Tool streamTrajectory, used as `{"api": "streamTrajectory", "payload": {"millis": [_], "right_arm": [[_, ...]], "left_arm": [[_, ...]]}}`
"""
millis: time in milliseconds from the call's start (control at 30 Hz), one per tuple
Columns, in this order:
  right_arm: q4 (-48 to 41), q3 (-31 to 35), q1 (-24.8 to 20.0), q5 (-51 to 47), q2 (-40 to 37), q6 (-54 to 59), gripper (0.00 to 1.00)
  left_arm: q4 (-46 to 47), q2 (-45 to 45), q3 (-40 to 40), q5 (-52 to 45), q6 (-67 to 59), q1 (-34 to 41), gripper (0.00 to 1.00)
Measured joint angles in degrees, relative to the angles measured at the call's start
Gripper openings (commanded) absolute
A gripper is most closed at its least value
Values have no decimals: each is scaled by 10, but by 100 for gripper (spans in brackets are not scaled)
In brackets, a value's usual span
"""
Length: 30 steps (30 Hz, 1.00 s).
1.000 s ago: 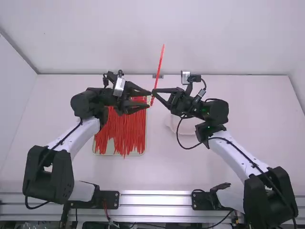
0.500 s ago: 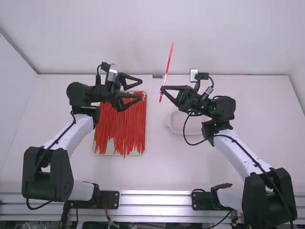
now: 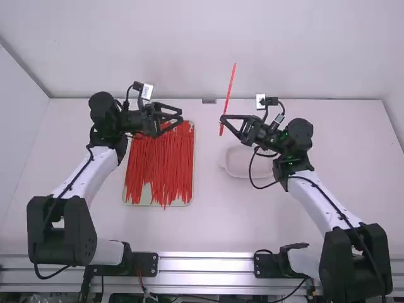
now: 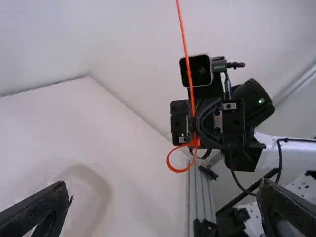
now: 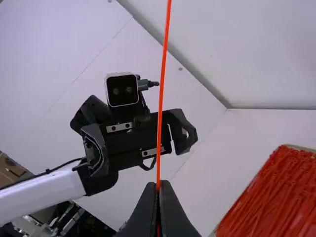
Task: Fasten the cable tie
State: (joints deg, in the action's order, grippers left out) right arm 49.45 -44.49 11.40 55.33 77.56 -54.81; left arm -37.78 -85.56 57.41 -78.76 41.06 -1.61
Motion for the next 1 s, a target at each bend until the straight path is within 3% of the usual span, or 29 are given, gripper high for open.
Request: {"api": "streamTrajectory", "payload": {"millis": [400,667,1000], "right_arm": [[-142,0,-58,0,0,98,0],[-259,0,-69,-22,0,181,0],[-403,0,-69,-145,0,298,0]], "left_arm": [[306,0,0,116,-153,-9,99],[385,0,0,165,-230,-9,99],[474,0,0,229,-284,-9,99]]}}
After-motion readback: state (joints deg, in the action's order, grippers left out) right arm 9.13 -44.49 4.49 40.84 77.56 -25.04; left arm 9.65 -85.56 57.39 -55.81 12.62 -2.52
